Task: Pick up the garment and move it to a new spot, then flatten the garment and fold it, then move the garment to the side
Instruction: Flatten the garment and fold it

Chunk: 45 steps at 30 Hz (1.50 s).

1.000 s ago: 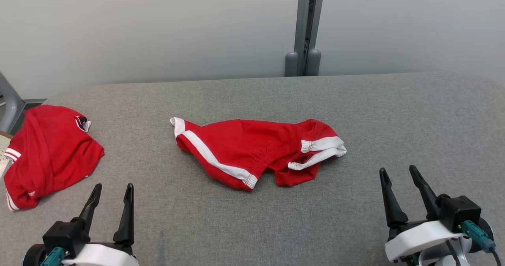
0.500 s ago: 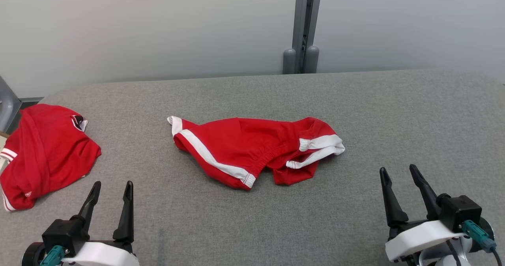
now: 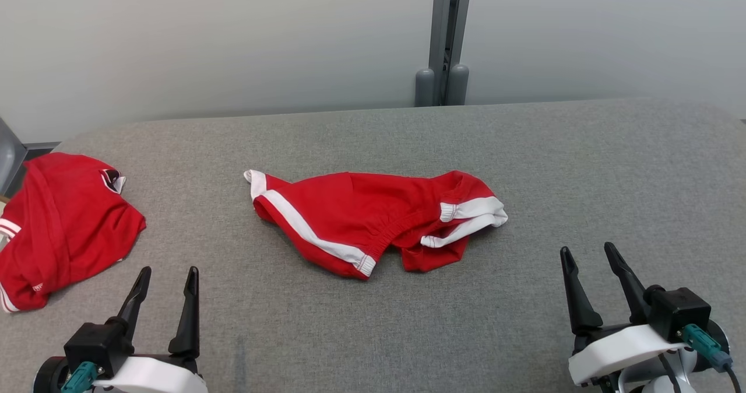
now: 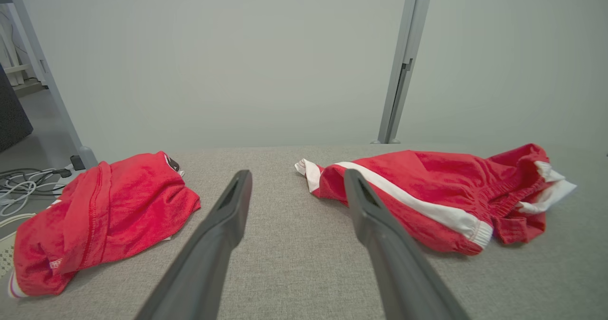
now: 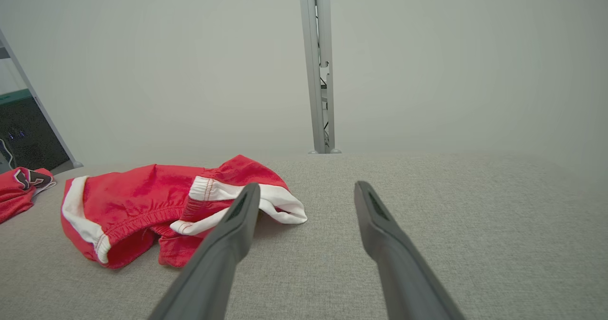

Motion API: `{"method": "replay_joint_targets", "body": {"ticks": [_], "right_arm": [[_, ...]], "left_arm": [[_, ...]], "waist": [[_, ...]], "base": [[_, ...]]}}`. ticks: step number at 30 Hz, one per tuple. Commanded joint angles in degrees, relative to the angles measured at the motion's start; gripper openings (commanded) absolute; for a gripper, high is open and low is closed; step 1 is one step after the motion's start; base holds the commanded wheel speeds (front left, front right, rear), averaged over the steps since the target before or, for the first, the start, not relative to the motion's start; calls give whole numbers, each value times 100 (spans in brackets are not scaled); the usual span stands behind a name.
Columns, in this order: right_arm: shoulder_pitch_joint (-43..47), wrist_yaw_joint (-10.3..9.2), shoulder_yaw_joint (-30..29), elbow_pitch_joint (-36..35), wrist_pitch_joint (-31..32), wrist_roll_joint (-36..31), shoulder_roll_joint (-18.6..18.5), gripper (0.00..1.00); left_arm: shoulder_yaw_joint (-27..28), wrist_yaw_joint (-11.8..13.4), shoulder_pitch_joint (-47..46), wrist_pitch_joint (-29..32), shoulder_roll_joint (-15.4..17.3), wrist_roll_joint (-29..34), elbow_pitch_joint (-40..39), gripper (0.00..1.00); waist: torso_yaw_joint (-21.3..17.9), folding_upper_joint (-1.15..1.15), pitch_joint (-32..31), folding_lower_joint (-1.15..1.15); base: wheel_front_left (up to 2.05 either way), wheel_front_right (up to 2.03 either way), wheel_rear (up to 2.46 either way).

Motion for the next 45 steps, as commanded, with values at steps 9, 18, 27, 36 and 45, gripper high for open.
{"method": "replay_joint_targets", "body": {"ticks": [9,18,27,36,45], "right_arm": [[-62,1,-31,33,-24,15,-29,100],[-98,1,-41,56,-39,15,-29,100],[-165,1,178,103,-23,58,-26,100],[-523,1,1153,585,43,373,-36,100],[-1163,1,1393,1644,-14,711,-36,100]], "left_arm": [[-34,36,-106,-12,43,-49,-29,100],[-75,-16,-193,-41,51,-47,-29,100],[-137,-87,-364,-60,19,-52,0,100],[-246,-200,-662,-80,-90,-10,65,100],[-340,-386,-993,-106,-310,29,282,100]], "waist": [[65,0,53,0],[238,0,135,0],[686,0,277,0],[1523,0,565,0],[2199,0,876,0]], "base": [[0,0,0],[0,0,0],[0,0,0],[0,0,0],[0,0,0]]}}
